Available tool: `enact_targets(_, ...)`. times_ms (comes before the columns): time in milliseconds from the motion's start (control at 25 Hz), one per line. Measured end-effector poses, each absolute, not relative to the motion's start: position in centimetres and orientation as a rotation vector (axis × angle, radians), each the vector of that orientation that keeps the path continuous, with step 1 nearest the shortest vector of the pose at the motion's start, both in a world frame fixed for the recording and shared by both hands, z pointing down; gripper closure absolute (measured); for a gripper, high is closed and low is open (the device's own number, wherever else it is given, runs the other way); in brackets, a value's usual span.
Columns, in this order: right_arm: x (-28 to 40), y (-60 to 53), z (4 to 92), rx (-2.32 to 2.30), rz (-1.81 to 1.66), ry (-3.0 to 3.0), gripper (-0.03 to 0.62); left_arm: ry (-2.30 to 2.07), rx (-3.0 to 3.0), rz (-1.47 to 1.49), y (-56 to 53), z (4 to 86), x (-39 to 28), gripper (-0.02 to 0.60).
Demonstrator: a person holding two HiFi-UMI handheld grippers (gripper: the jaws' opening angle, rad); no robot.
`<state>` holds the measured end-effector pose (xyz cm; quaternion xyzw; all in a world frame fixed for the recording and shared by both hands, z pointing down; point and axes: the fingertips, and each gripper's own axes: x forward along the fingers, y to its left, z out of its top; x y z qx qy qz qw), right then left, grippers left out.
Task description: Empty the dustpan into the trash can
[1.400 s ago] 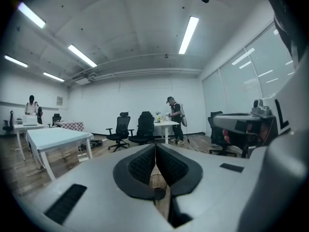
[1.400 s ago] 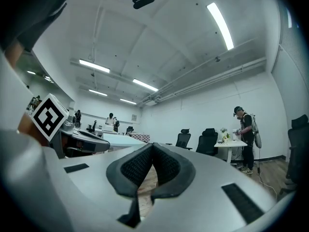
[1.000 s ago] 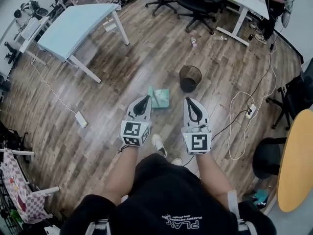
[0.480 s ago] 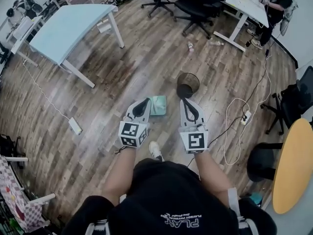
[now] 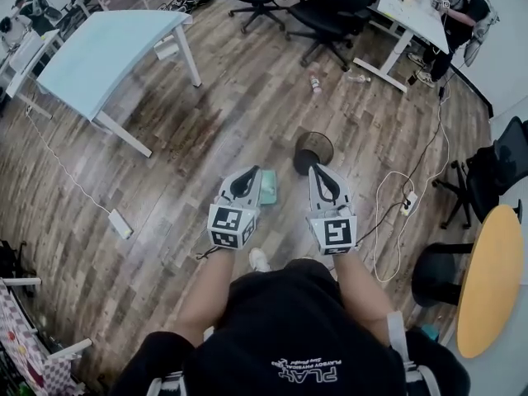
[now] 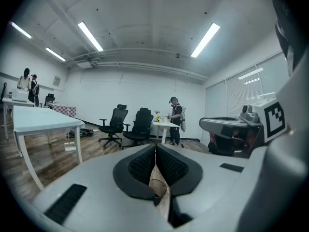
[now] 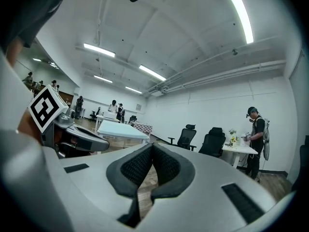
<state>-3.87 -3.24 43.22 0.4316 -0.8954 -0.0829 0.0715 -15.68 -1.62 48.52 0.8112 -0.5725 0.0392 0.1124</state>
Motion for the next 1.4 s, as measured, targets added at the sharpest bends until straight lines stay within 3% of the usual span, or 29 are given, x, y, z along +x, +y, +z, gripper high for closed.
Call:
enact_targets(880, -5.6, -19.3, 48.0, 1.070, -0.038, -2.852, 0.571, -1.938, 2.061, 0.289, -12.9, 53.0, -17.2, 0.557)
enact_targets(1400, -11.3, -18.5, 53.4, 0.780, -0.003, -2.846, 0.571, -1.840, 1.899, 0.333, -12.3, 60.7, -19.7, 0.557)
